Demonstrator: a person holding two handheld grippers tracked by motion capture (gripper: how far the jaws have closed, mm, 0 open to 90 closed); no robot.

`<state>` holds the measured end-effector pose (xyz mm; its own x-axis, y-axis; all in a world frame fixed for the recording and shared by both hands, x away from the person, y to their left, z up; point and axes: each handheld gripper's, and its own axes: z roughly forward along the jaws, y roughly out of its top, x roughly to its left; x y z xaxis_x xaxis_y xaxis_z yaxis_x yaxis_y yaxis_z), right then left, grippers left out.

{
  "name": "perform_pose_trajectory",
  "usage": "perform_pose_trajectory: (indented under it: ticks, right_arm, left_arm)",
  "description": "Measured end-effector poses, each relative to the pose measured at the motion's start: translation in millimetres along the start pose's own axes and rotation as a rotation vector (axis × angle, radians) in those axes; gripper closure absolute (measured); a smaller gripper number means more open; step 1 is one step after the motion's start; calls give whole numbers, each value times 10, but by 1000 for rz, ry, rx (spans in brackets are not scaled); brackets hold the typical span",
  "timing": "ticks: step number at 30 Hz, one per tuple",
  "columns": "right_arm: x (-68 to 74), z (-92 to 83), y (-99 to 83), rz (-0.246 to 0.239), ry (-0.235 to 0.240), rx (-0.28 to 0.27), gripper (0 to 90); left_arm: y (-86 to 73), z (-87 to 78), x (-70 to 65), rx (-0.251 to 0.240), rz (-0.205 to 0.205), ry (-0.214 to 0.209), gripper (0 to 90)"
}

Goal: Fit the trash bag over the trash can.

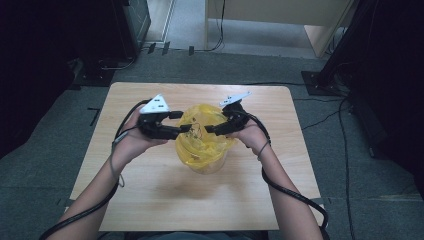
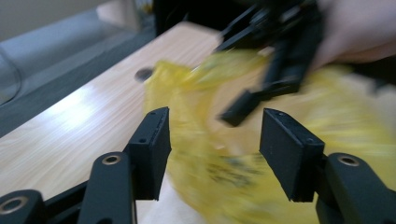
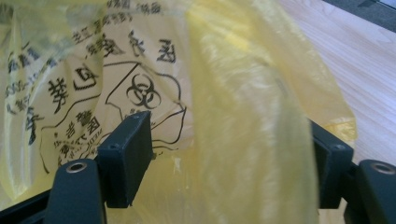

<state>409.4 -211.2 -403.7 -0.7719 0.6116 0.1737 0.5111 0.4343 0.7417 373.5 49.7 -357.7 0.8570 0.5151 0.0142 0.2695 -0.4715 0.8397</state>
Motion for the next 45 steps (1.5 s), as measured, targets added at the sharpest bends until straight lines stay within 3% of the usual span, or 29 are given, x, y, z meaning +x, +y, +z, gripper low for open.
perform_pose_trajectory:
  ticks: [1,3,5,7,9,11,13,16,18,21,24,25,27,29,30,33,34,36,38,41,43,45]
  right_arm:
    - [12,2,-11,-5,-1,1,282]
    - [17,-5,-33,11,6,3,277]
    - [16,-28,-65,10,13,-11,271]
    - [10,-59,-104,25,24,-28,264]
    - [-2,-83,-144,41,52,-53,260]
    - [-14,-81,-179,69,72,-75,243]
    - [-12,-84,-213,86,77,-89,228]
    - [29,-142,-280,93,56,-141,200]
    - [63,-212,-338,96,51,-199,175]
    - [113,-355,-437,100,42,-322,161]
    - [102,-524,-526,143,82,-404,153]
    - [83,-572,-550,169,101,-425,154]
    - [61,-636,-594,174,124,-404,180]
    - [61,-672,-656,130,62,-338,237]
    - [64,-699,-691,123,48,-340,237]
    - [104,-801,-771,146,100,-415,161]
    - [138,-803,-779,136,106,-393,146]
    - [237,-774,-786,65,73,-312,110]
    - [309,-753,-785,0,30,-267,103]
    - [345,-734,-772,5,20,-266,98]
    - [365,-747,-757,5,-1,-276,100]
    - [394,-859,-728,-16,-35,-345,100]
  left_arm:
    - [-14,84,61,19,-19,-2,459]
    - [-51,181,200,28,-72,-13,591]
    - [-84,181,347,-21,-182,-55,738]
    - [-119,190,485,-28,-295,-91,851]
    - [-165,268,576,-10,-361,-102,890]
    - [-205,343,609,-18,-393,-123,897]
    - [-258,387,598,-17,-368,-116,896]
    - [-381,434,590,-10,-376,-137,893]
    - [-438,457,577,-8,-387,-153,894]
    - [-455,475,533,-1,-365,-152,892]
    - [-428,467,516,15,-384,-148,888]
    - [-415,466,501,20,-393,-154,849]
    - [-403,455,467,19,-361,-149,766]
    - [-400,433,455,5,-366,-157,727]
    - [-401,422,446,3,-359,-159,725]
    - [-400,396,423,-12,-341,-161,670]
    - [-390,387,417,-18,-337,-157,644]
    - [-348,336,412,-37,-332,-141,606]
    - [-270,250,399,-73,-325,-116,548]
    - [-126,142,296,-92,-290,-136,514]
    - [-59,84,186,-71,-216,-117,486]
    - [-37,37,152,-56,-203,-119,472]
